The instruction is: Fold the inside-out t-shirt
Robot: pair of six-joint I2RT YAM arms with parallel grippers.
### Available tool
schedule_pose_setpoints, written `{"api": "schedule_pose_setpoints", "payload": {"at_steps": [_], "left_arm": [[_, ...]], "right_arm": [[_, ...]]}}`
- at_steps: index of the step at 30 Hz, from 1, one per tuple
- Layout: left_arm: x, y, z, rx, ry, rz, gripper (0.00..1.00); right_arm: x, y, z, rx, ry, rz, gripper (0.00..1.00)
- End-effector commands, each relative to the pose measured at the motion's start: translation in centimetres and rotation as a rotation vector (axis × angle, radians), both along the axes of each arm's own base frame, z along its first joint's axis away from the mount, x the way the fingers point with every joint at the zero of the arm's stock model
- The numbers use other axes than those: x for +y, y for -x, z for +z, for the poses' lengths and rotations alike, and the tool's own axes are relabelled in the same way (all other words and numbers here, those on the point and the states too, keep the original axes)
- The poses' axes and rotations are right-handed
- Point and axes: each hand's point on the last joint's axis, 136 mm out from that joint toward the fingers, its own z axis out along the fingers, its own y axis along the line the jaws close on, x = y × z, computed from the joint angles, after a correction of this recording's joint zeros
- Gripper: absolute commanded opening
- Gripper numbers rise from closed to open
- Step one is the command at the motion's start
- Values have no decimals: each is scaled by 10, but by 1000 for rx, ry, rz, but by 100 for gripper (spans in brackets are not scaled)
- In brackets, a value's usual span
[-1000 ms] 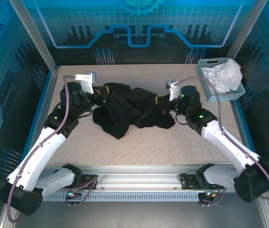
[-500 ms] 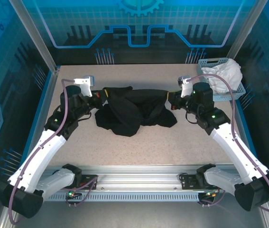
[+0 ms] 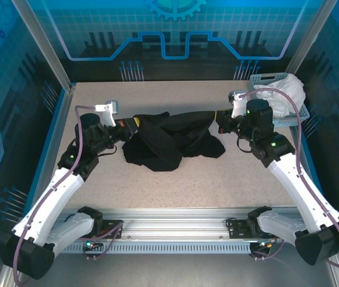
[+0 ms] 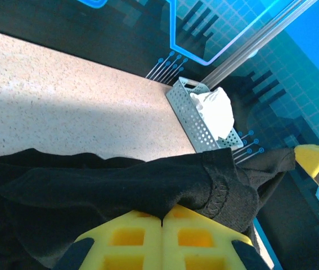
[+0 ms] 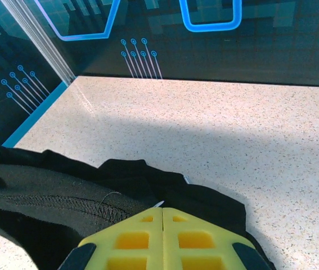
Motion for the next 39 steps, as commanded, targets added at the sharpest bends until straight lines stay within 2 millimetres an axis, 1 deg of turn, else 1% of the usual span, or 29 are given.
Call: {"api": "schedule_pose_setpoints", "payload": {"at_steps": [1, 4, 6, 10, 12, 15, 17, 22, 31, 33, 36, 39], "left_arm": [[-1, 1, -3, 4, 31, -16, 0], [0, 0, -20, 42, 20, -9, 3], [-1, -3, -37, 84, 7, -12, 4], [-6, -11, -70, 171, -6, -26, 4], [-9, -16, -86, 209, -8, -33, 5], [-11, -20, -101, 239, -11, -39, 8], [-13, -22, -108, 254, -15, -47, 9], [-17, -26, -120, 283, -14, -64, 12], [-18, -27, -120, 279, -10, -69, 14], [-19, -28, -121, 279, -12, -75, 19], [-22, -32, -125, 284, -31, -81, 29], [-30, -40, -129, 280, -89, -93, 40]], "right_arm": [[-14, -6, 15, -31, 22, -48, 0], [-17, -8, 9, -10, 33, -54, 0], [-17, -10, -1, 24, 40, -49, 0], [-14, -17, -37, 119, 55, -41, 0], [-17, -22, -57, 166, 64, -51, 0], [-22, -29, -81, 219, 65, -63, 0], [-24, -31, -89, 241, 58, -62, 0], [-22, -33, -97, 258, 49, -50, 0], [-22, -33, -97, 258, 38, -40, 0], [-20, -33, -96, 258, 28, -28, 0], [-17, -31, -94, 249, 11, -10, 0], [-15, -29, -96, 254, 4, -3, 0]]}}
